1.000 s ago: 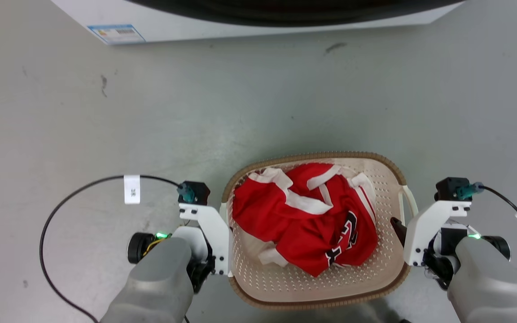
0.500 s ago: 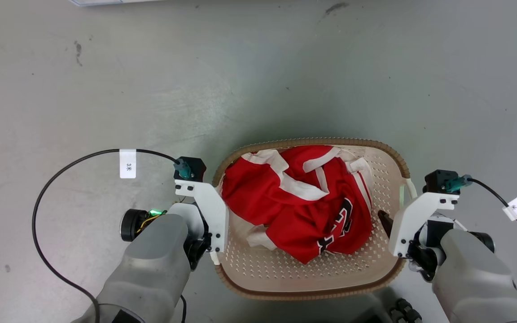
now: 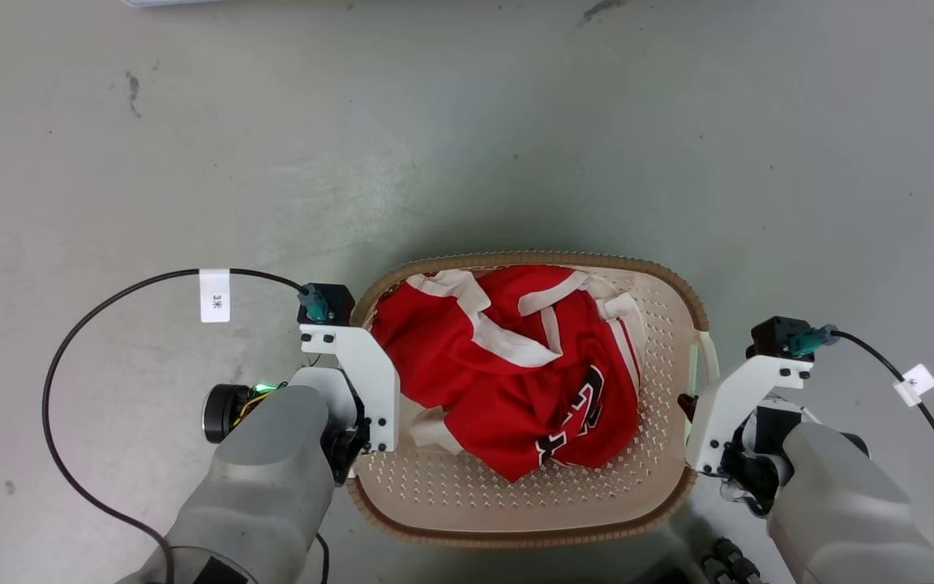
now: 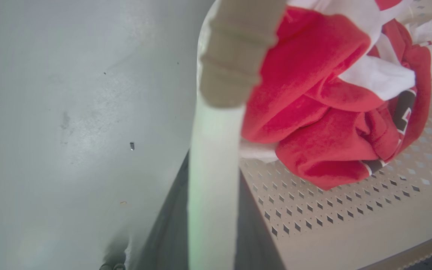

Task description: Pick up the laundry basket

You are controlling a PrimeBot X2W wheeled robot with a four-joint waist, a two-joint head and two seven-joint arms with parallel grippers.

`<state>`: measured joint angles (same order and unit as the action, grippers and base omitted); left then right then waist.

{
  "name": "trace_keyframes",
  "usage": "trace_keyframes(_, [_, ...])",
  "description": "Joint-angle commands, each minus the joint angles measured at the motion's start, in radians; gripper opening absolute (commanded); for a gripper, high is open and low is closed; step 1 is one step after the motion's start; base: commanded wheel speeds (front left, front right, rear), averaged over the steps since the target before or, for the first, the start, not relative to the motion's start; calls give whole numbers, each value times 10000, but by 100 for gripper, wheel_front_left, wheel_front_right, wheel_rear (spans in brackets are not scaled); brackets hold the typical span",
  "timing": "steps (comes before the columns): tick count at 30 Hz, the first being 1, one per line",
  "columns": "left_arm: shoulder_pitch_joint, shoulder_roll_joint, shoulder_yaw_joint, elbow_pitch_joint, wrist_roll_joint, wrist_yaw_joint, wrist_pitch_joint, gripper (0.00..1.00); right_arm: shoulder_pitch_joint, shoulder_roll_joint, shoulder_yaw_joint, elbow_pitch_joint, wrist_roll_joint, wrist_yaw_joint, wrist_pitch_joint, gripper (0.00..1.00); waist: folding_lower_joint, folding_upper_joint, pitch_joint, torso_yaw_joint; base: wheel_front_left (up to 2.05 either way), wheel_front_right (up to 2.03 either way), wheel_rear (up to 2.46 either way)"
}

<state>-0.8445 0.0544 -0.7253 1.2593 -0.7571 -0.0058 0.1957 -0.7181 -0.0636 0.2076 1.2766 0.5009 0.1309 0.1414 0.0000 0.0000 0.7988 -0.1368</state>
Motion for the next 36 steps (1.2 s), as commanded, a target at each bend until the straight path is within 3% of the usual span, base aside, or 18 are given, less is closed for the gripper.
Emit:
trace_keyframes(1, [-20,-90,-30,-29,-80,-85,32,0,-23,112,27,5,79,-3,-27,0,0,0,-72,8,0,0,0])
trace_keyframes(10, [468,-98,-179,15,-596,-365,669,0,331,-105,272,54,470,-3,473,0,0,0,-1457,0,0,0,0])
trace_keyframes(24, [961,-41,-388,19,-1479,-568,2144,0,320,-797,1268,-26,696,-12,2112,0,0,0,-4060,194,0,0,0])
trace_keyframes(36, [811,60,-467,191,-1762,-742,3425,0,-79,-755,2267,-655,1449,-6,4314,0,0,0,-5476,484,0,0,0])
